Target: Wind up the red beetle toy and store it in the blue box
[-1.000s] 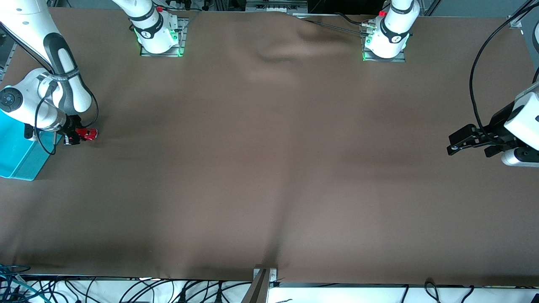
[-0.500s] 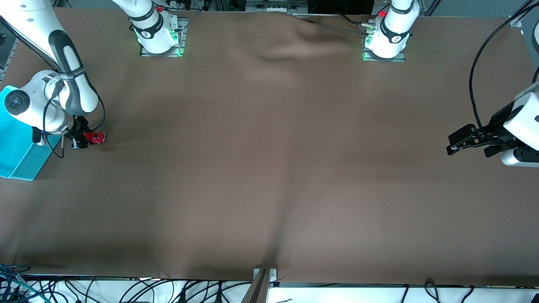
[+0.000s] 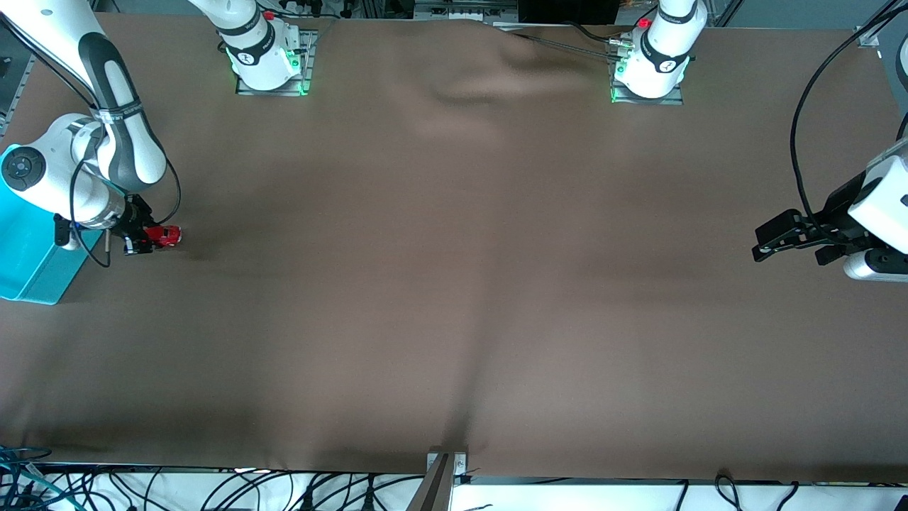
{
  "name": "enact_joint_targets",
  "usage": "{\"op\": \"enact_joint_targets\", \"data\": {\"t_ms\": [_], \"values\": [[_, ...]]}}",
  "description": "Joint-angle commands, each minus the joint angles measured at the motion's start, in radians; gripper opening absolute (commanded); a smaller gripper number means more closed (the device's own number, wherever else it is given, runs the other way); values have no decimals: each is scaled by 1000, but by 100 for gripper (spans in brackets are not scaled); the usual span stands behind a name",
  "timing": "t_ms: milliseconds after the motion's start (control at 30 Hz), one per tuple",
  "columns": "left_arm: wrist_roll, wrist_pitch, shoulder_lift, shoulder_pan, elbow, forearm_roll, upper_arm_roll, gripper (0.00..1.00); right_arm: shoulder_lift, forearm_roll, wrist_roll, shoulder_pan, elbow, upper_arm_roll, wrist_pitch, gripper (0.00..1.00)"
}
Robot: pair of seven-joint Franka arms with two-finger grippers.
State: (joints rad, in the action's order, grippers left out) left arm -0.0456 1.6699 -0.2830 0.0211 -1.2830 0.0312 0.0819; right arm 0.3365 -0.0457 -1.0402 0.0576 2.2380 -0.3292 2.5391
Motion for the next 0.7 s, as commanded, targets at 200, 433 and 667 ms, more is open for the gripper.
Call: {"op": "enact_joint_targets", "data": {"t_ms": [200,433,667], "values": [[24,-9,5,-3,-1,-16,-4,100,-91,87,91,-2,-66,53,-190,0],[24,-9,5,-3,-1,-17,-4,100,-96,125,133,-4,-182,91,-364,0],[24,-10,5,-3,-1,-16,-4,100,-148,125,294,-5,-193,110,-453,0]]}}
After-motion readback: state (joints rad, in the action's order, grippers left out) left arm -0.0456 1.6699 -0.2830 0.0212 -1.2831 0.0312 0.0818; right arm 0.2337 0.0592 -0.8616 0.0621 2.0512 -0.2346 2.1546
